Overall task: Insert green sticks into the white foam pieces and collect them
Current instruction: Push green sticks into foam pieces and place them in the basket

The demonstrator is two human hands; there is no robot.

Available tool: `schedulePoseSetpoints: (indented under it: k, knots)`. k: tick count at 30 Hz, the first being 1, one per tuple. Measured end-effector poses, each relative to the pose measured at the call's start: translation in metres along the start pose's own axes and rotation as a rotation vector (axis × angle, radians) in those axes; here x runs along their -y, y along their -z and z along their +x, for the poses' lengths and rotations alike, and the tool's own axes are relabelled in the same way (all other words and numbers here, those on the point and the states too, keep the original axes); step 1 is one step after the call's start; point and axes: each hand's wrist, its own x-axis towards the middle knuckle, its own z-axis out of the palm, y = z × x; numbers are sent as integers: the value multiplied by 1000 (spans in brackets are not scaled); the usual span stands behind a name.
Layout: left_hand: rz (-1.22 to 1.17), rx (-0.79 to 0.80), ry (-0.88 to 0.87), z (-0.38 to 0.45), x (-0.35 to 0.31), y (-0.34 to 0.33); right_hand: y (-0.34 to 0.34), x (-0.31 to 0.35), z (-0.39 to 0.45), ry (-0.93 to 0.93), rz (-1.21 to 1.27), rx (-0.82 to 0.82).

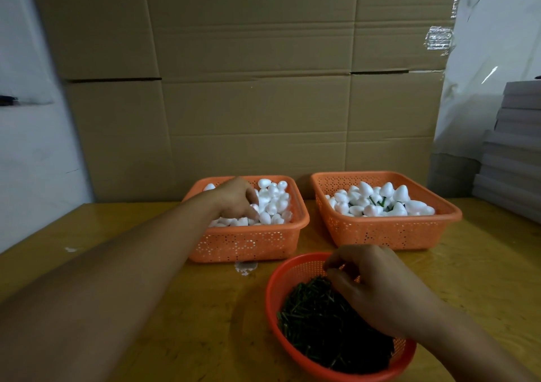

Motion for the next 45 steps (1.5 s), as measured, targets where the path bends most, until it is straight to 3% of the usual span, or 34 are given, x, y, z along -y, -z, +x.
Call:
schedulePoseSetpoints:
  k: [3, 8, 18, 32, 41, 45]
  knots:
    - [-164, -202, -93, -13, -8, 3, -1, 0, 1, -2, -1, 13]
    - [-226, -349, -260, -54, -24, 1, 0, 2, 0, -6, -26, 48]
    - [-551, -425, -509, -140, -45, -35, -1, 4, -1, -40, -101, 95]
    - [-685, 7, -506, -179, -55, -59, -4, 9, -7, 84, -282, 230]
    - [-796, -75, -439, -174, -56, -68, -15, 17, -11, 151, -348, 323]
    - [-1020, -57, -349, -174, -58, -68, -18, 16, -9, 120, -365, 320]
